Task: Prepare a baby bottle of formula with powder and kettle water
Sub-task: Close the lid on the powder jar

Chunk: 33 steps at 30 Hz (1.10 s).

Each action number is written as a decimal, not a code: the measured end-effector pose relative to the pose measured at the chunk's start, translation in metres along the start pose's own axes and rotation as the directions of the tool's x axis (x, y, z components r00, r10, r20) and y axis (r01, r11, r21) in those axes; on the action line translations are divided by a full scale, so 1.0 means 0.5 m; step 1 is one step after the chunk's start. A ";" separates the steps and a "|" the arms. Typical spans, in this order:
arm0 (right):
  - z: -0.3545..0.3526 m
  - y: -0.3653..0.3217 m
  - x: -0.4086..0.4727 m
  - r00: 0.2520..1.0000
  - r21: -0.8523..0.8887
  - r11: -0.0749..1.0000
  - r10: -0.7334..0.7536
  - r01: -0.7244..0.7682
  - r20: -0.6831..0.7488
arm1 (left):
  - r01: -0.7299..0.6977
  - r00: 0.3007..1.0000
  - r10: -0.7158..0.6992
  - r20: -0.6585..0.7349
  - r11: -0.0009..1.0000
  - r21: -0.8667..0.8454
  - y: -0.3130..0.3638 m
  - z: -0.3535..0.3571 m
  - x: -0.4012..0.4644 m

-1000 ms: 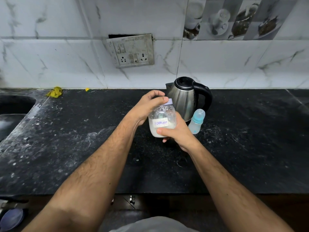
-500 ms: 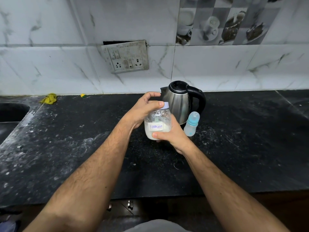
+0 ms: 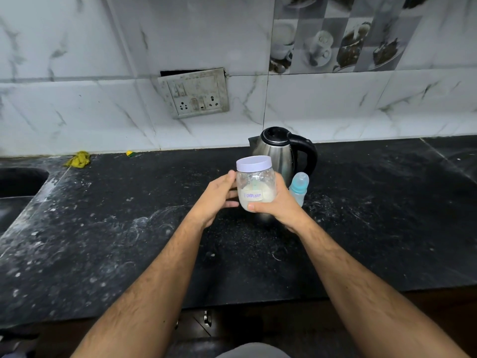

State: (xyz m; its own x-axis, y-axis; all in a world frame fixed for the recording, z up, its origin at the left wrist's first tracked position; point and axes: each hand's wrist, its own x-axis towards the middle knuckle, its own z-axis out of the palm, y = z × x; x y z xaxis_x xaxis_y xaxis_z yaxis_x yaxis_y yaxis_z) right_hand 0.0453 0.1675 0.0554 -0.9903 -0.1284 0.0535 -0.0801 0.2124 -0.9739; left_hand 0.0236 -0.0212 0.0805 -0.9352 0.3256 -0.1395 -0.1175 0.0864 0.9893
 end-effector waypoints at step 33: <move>-0.040 0.163 0.039 0.973 -0.137 0.964 0.227 -0.230 -0.037 | 0.244 0.968 -0.244 -0.056 0.970 0.009 -0.146 0.028 0.068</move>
State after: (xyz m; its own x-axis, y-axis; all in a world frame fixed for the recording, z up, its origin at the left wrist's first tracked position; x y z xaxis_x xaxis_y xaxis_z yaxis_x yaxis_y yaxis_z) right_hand 0.0172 0.2014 -0.0187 -0.9862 -0.0410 -0.1606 0.1346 0.3670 -0.9204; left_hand 0.0050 -0.0034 0.0030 -0.8957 0.2411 -0.3737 -0.3397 0.1714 0.9248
